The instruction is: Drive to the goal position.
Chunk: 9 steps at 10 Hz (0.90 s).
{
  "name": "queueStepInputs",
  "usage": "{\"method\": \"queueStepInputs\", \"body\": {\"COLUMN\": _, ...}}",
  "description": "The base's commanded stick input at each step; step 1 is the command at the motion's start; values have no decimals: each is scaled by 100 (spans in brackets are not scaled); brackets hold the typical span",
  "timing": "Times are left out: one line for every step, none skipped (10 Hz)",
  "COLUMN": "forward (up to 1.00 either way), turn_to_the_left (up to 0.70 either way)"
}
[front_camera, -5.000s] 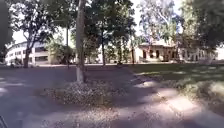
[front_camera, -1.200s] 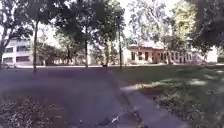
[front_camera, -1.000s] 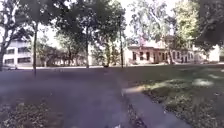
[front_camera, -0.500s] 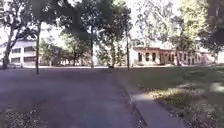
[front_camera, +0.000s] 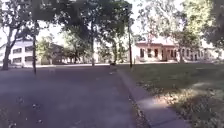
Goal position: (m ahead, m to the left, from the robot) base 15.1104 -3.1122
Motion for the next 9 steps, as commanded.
{"method": "queueStepInputs", "body": {"forward": 70, "turn_to_the_left": 14}}
{"method": "queueStepInputs", "body": {"forward": 70, "turn_to_the_left": 14}}
{"method": "queueStepInputs", "body": {"forward": 70, "turn_to_the_left": 14}}
{"method": "queueStepInputs", "body": {"forward": 70, "turn_to_the_left": 14}}
{"method": "queueStepInputs", "body": {"forward": 70, "turn_to_the_left": 14}}
{"method": "queueStepInputs", "body": {"forward": 70, "turn_to_the_left": 14}}
{"method": "queueStepInputs", "body": {"forward": 70, "turn_to_the_left": 14}}
{"method": "queueStepInputs", "body": {"forward": 70, "turn_to_the_left": 14}}
{"method": "queueStepInputs", "body": {"forward": 70, "turn_to_the_left": 13}}
